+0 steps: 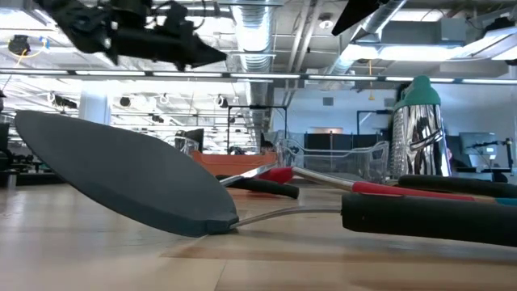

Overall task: Pick & Place Kitchen Items
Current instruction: Put the black spatula into the left transparent bin

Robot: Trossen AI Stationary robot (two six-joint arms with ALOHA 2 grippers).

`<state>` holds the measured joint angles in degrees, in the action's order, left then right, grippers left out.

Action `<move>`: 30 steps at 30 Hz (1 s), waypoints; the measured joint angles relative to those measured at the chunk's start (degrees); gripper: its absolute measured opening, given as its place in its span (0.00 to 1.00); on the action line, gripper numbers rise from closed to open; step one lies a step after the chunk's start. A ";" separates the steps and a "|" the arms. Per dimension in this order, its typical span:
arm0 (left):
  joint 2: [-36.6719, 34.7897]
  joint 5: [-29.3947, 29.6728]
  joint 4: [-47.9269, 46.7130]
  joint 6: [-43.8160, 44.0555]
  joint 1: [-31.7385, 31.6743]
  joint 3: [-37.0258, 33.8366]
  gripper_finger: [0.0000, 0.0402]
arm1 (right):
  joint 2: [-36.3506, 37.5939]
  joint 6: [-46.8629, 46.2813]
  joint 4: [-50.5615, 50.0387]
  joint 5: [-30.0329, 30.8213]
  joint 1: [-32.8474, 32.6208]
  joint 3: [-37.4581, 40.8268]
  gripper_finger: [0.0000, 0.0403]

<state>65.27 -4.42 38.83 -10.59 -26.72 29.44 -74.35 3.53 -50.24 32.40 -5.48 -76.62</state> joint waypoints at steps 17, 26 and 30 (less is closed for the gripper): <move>-18.42 0.06 -3.99 3.58 4.95 -9.69 0.00 | 0.00 2.34 2.86 -0.94 0.86 0.00 0.00; -18.42 0.37 -4.19 5.29 7.30 -12.21 0.00 | 0.00 10.23 11.33 -11.58 5.14 0.00 0.00; -18.42 0.35 -4.11 5.29 8.69 -12.25 0.00 | 0.00 11.92 13.53 -11.79 7.15 0.00 0.00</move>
<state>46.85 -4.06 34.72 -5.30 -18.03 17.19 -74.35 15.45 -36.72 20.62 1.68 -76.62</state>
